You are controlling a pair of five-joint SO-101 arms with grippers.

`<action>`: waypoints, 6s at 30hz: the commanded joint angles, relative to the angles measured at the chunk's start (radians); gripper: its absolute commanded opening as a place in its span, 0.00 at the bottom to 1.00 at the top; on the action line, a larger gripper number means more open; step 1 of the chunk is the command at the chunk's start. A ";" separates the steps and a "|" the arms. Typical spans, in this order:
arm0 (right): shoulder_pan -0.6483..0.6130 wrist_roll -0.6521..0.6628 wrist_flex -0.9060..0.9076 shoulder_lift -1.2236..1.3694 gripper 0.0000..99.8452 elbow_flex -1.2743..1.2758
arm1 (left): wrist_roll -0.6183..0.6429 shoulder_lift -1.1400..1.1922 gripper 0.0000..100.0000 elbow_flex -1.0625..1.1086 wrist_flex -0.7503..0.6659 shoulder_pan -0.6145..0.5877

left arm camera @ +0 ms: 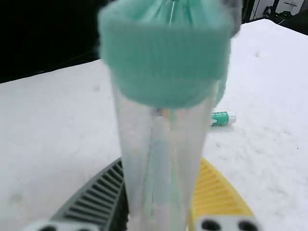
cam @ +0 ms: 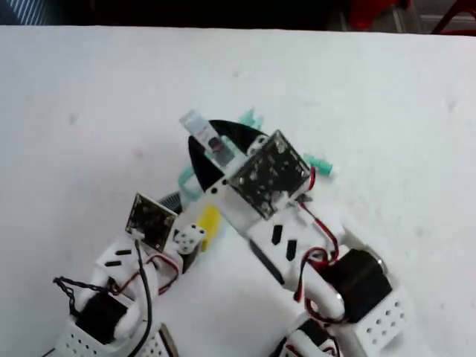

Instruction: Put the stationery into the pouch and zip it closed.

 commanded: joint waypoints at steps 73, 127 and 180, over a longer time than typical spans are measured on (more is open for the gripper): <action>0.101 -0.160 0.041 -0.058 0.09 0.074 | -0.008 -0.012 0.13 -0.035 -0.026 -0.050; 0.676 0.509 0.219 0.912 0.21 -0.189 | -0.009 -0.012 0.13 -0.032 -0.028 -0.053; 0.766 0.247 0.137 1.515 0.02 -0.506 | -0.009 -0.012 0.13 -0.029 -0.026 -0.050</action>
